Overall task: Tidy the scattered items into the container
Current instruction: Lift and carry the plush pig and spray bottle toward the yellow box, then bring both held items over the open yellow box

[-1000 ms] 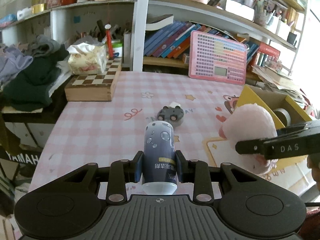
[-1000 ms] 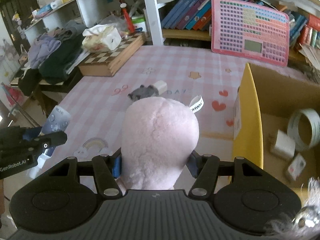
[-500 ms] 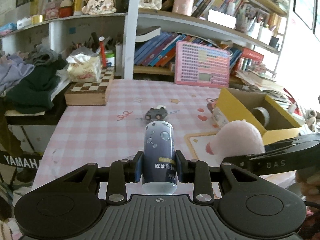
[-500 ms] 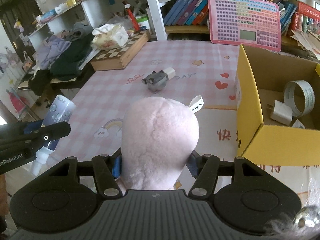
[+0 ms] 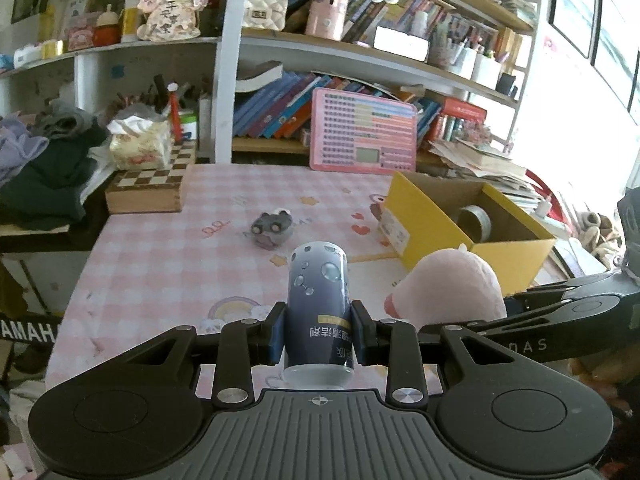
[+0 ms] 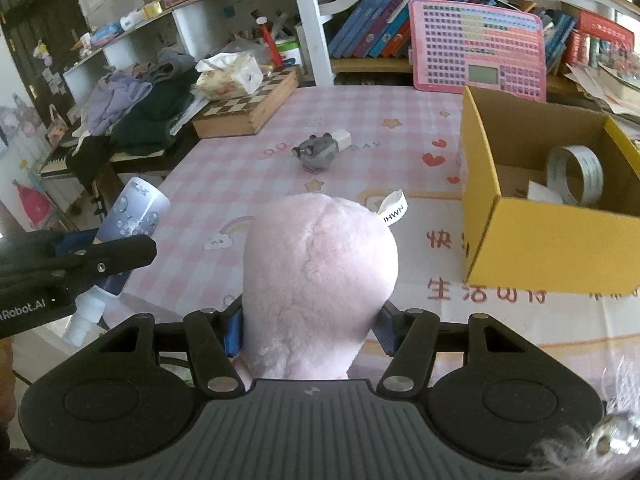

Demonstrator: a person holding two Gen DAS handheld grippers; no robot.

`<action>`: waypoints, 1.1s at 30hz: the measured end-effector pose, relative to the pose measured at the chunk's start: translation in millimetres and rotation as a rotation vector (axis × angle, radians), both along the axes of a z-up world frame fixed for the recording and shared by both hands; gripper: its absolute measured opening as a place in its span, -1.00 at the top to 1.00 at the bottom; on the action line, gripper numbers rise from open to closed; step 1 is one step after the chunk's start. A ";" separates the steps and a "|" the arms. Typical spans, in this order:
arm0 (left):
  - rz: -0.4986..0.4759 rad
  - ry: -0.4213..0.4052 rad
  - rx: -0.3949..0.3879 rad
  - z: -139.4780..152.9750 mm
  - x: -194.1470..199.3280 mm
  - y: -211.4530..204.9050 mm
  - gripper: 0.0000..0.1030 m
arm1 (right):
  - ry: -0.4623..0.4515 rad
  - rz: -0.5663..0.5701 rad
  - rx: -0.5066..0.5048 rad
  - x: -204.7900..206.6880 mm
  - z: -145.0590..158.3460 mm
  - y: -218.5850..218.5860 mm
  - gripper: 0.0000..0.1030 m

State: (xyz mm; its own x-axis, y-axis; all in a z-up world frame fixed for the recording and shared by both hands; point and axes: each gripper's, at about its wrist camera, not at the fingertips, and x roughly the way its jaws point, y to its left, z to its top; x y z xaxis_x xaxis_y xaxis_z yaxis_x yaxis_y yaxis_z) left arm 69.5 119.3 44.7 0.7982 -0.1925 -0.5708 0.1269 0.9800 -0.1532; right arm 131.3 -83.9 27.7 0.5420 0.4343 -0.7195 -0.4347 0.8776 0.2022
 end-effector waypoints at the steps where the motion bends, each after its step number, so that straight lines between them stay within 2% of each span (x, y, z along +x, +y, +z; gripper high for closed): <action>1: -0.004 0.003 -0.003 -0.9 -2.4 -0.8 0.40 | 0.000 -0.008 0.001 -3.5 -0.3 -2.0 -0.13; 15: -0.080 0.035 -0.021 -7.3 -15.7 -21.4 0.40 | 0.024 -0.085 -0.005 -29.5 -5.9 -26.9 -0.13; 33: -0.229 0.069 -0.025 -12.8 6.7 -80.0 0.40 | 0.068 -0.224 -0.024 -32.9 -12.6 -90.3 -0.13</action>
State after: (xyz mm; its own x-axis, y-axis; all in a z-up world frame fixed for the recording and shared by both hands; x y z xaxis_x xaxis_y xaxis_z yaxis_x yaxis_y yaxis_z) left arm 76.2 39.3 31.9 0.6913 -0.3787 -0.6154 0.3339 0.9227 -0.1928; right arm 98.4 -174.2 15.0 0.5728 0.2912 -0.7662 -0.2150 0.9554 0.2024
